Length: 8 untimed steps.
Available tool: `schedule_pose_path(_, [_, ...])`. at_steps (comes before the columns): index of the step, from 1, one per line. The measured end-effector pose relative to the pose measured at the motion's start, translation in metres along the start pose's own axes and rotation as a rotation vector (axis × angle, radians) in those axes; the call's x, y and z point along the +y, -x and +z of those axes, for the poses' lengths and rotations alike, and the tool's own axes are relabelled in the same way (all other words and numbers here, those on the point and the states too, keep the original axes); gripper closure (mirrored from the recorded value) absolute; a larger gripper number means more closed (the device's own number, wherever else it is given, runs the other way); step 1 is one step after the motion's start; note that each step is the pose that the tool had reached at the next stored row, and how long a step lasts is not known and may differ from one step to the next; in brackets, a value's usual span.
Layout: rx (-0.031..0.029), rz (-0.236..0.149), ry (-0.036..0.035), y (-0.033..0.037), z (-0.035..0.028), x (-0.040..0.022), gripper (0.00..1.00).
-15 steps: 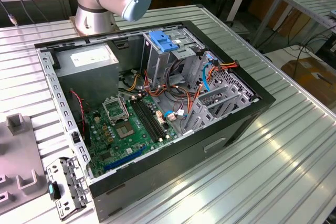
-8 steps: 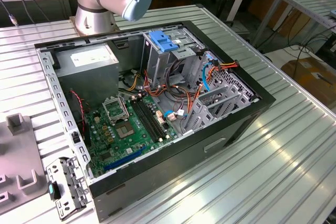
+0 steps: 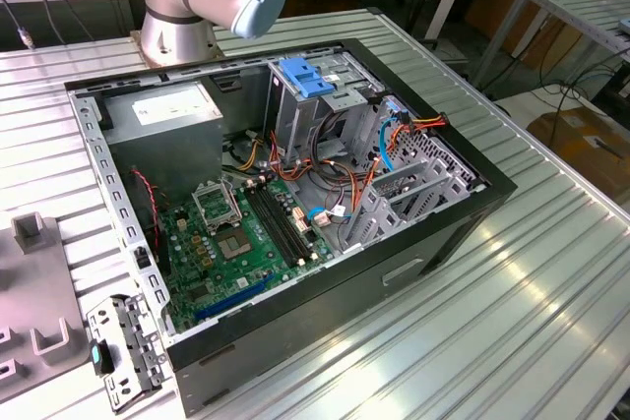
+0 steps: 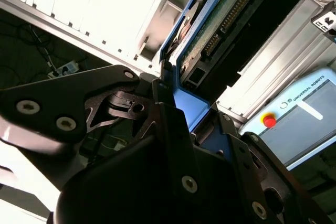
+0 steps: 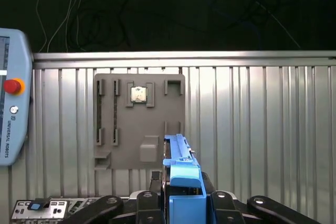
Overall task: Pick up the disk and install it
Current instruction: 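Pick up the disk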
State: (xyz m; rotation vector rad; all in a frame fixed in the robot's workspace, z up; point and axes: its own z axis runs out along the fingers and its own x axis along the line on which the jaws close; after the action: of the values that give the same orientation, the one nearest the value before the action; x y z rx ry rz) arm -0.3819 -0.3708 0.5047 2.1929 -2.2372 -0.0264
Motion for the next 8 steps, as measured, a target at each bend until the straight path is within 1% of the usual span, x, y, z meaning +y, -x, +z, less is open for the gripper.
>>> schedule_pose_path(7, [0.0,0.0,0.0001,-0.0035,0.0002,-0.0176,0.63])
schedule_pose_path(8, [0.0,0.0,0.0001,-0.0038,0.0002,-0.0211,0.63])
